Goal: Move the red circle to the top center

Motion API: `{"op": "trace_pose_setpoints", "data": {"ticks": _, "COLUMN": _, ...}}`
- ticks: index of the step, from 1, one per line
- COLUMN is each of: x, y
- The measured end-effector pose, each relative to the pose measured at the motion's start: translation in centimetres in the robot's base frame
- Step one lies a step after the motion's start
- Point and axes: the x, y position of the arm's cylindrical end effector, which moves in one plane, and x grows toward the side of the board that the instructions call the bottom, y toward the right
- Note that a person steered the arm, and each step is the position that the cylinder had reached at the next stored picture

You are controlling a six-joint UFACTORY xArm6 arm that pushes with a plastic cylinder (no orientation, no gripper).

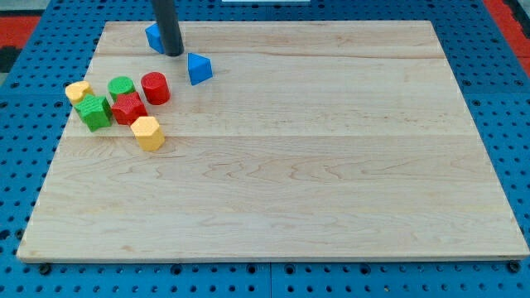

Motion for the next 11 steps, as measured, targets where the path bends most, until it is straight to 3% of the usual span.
{"op": "trace_pose_setpoints", "data": {"ticks": 1, "x": 1.9, "y": 2.6}}
{"op": "trace_pose_setpoints", "data": {"ticks": 2, "x": 6.5, "y": 4.1}}
{"op": "trace_pose_setpoints", "data": {"ticks": 3, "x": 14.1, "y": 6.9}}
{"op": "trace_pose_setpoints", "data": {"ticks": 4, "x": 13.2, "y": -2.1}}
{"op": "trace_pose_setpoints", "data": {"ticks": 5, "x": 11.3, "y": -6.5}}
{"op": "trace_pose_setpoints", "data": {"ticks": 7, "x": 4.7, "y": 1.0}}
{"op": "trace_pose_setpoints", "data": {"ticks": 8, "x": 2.9, "y": -2.5}}
{"op": "trace_pose_setpoints", "data": {"ticks": 10, "x": -0.9, "y": 12.6}}
{"op": "trace_pose_setpoints", "data": {"ticks": 11, "x": -0.4, "y": 13.2}}
